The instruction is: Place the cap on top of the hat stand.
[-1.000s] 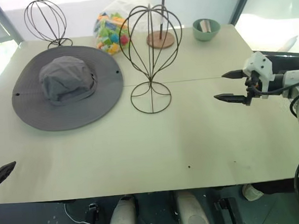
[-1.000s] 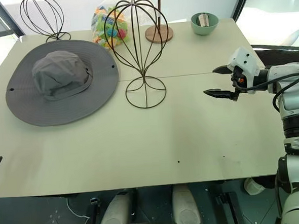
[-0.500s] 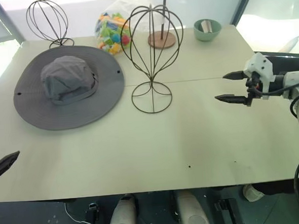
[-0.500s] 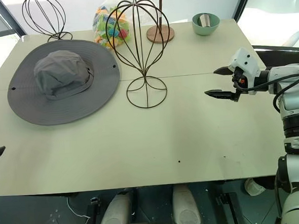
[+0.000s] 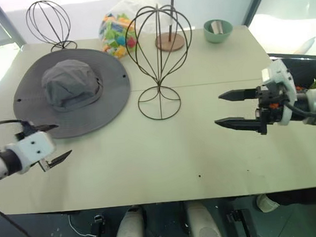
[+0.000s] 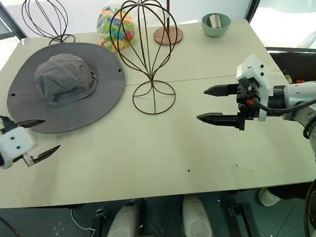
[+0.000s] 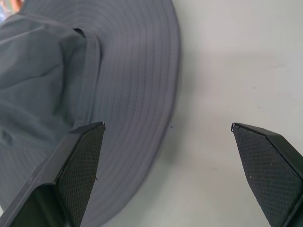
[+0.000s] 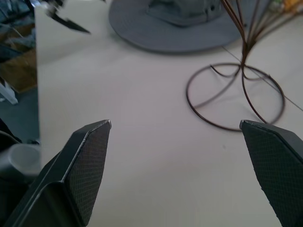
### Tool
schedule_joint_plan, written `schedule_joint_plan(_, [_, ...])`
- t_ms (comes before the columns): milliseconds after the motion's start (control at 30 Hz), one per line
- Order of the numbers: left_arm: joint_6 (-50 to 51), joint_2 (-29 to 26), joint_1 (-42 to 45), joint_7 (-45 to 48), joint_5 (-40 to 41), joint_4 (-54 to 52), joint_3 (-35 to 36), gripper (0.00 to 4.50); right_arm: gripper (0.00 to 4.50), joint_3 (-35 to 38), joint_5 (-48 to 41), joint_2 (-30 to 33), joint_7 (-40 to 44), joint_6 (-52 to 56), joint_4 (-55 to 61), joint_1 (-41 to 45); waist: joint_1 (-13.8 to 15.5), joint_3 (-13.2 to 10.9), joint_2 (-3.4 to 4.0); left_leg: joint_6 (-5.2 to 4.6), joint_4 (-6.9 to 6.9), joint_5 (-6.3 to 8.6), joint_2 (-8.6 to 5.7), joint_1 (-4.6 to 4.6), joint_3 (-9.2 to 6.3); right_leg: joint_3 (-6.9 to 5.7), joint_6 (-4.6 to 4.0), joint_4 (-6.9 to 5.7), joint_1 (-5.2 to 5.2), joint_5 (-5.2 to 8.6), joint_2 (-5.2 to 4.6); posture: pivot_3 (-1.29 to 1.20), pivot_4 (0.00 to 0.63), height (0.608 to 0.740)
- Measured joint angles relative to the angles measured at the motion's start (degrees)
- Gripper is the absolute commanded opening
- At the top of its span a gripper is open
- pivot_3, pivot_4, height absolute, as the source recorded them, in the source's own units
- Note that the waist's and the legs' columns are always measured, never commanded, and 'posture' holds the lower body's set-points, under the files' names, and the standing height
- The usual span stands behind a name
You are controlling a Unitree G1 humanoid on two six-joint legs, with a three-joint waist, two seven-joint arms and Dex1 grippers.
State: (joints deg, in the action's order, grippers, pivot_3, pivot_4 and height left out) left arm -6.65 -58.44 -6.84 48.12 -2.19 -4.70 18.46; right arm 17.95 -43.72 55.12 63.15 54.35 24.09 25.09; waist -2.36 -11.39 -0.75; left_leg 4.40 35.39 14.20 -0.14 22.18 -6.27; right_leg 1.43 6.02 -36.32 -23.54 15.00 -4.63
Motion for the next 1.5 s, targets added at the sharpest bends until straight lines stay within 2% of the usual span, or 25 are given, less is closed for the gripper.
schedule_joint_plan(300, [-16.67,2.99,19.01,-17.11,-18.32,24.01,-15.62,4.5,4.47,7.41,-11.45,0.26,-11.52,8.63,6.76,-2.8,1.19,0.02,0.0,-0.01,0.32,0.0,-0.01,0.08,-0.02,-0.01,0.32,-0.03,0.08,-0.22,0.01,0.0,0.15,0.74])
schedule_joint_plan(600, [-23.36,7.04,32.82,-32.43,-28.24,41.42,-24.17,4.5,4.47,10.41,-17.89,2.55,-16.54,9.9,8.12,-3.83,1.88,0.08,0.05,-0.01,0.67,0.0,-0.04,0.08,-0.05,-0.04,0.42,-0.21,0.21,-0.28,-0.01,0.0,0.15,0.74])
schedule_joint_plan(867, [-24.11,10.53,41.13,-39.82,-32.28,50.98,-29.16,4.5,4.47,10.49,-19.48,4.05,-18.34,8.94,8.28,-4.12,1.8,0.11,0.04,-0.01,0.76,0.0,-0.04,0.07,-0.06,-0.03,0.45,-0.33,0.21,-0.29,-0.01,0.0,0.15,0.74])
schedule_joint_plan(933, [-24.26,10.83,41.65,-39.83,-32.09,51.8,-29.33,3.96,4.5,10.49,-19.7,4.14,-18.67,8.84,8.29,-4.14,1.76,0.11,0.04,-0.01,0.76,0.0,-0.05,0.07,-0.06,-0.03,0.45,-0.34,0.21,-0.29,-0.02,0.0,0.15,0.74])
schedule_joint_plan(1000, [-24.39,11.35,41.73,-38.55,-31.01,52.79,-29.4,3.18,4.5,10.49,-19.98,4.49,-18.85,8.74,8.29,-4.25,1.76,0.11,0.04,-0.01,0.76,0.0,-0.05,0.08,-0.06,-0.03,0.44,-0.36,0.2,-0.29,-0.02,0.0,0.15,0.74])
schedule_joint_plan(1200, [-24.26,11.91,42.25,-34.88,-28.2,53.34,-29.18,0.11,4.5,10.49,-20.07,5.38,-18.95,7.66,8.16,-4.35,1.7,0.1,0.02,-0.01,0.76,0.0,-0.05,0.13,-0.06,-0.03,0.44,-0.37,0.15,-0.29,-0.01,0.0,0.15,0.74])
schedule_joint_plan(1367, [-22.9,11.96,43.08,-31.6,-24.87,51.48,-28.47,0.05,4.5,10.59,-20.09,6.17,-18.96,6.93,8.15,-4.73,1.63,0.1,0.01,-0.01,0.76,0.0,-0.05,0.13,-0.06,-0.03,0.44,-0.39,0.13,-0.29,-0.01,0.0,0.15,0.74])
schedule_joint_plan(1500, [-14.21,12.25,44.96,-24.44,-16.9,44.93,-24.19,0.05,4.5,11.22,-20.11,7.59,-18.76,6.73,7.63,-5.15,1.73,0.03,-0.11,-0.01,0.82,0.0,-0.05,0.22,-0.09,-0.05,0.44,-0.53,0.05,-0.29,-0.02,0.0,0.15,0.74])
